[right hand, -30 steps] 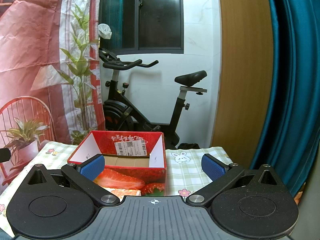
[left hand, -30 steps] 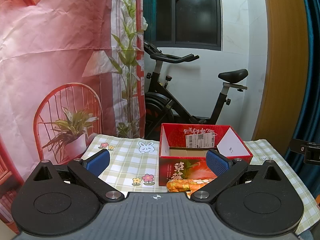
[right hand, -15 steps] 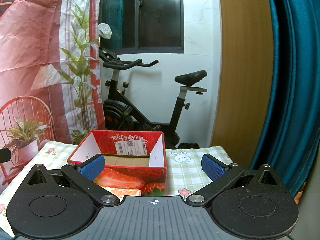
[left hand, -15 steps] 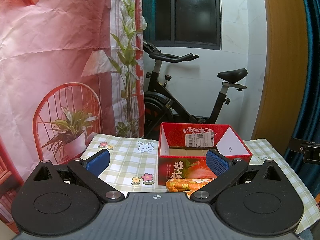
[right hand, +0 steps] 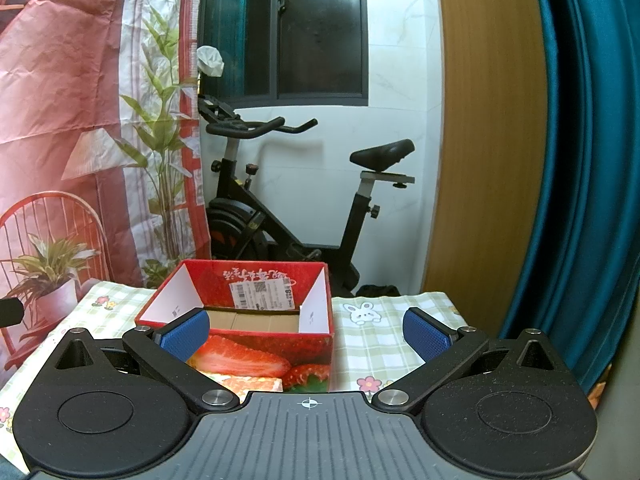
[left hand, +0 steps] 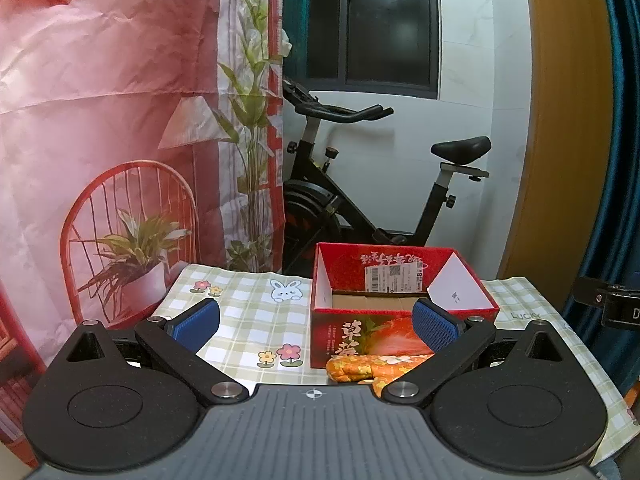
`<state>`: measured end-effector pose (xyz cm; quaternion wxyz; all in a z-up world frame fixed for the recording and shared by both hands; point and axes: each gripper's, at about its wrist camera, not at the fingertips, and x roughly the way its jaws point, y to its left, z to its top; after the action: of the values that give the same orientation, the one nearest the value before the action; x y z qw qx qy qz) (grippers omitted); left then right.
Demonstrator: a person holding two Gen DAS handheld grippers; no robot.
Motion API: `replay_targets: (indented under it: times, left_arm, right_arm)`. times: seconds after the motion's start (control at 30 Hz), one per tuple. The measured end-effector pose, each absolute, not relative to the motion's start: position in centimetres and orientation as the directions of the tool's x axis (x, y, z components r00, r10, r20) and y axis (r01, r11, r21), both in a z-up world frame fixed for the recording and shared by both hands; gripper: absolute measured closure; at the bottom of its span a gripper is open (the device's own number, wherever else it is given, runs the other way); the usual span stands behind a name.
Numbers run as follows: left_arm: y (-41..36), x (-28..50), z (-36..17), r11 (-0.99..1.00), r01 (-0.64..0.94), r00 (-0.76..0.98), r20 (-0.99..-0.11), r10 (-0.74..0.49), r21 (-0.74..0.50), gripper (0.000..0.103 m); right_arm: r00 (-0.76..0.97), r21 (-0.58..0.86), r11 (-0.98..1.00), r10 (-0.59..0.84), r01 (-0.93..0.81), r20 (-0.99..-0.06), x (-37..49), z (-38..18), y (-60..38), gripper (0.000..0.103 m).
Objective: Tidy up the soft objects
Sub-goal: 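Move both tools toward the pile of soft items in front of the box, then grasp the black glove with the left gripper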
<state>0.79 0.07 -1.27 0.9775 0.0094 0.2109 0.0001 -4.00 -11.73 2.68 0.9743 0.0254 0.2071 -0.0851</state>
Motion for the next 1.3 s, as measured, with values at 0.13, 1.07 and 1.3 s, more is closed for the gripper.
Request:
replay_targets:
  times: [0.13, 1.07, 1.3]
  left_arm:
    - [0.4, 1.0, -1.3, 1.0, 0.007, 0.907, -0.422, -0.008, -0.005, 0.0]
    - [1.9, 5.6, -12.8, 0.992, 0.12, 0.788, -0.604, -0.116, -0.034, 0.005]
    - [2.6, 6.9, -17.4, 0.975, 0.164, 0.673, -0.705, -0.224, -0.153, 0.034]
  right_arm:
    - [0.901, 0.017, 0.985, -0.15, 0.172, -0.408, -4.0, 2.7, -11.7, 0.0]
    - [0.875, 0.085, 0.996, 0.017, 0.027, -0.484, -2.7, -9.4, -12.1, 0.0]
    - [0.797, 0.098, 0.995, 0.065, -0.008, -0.6, -2.0, -13.7, -11.1, 0.009]
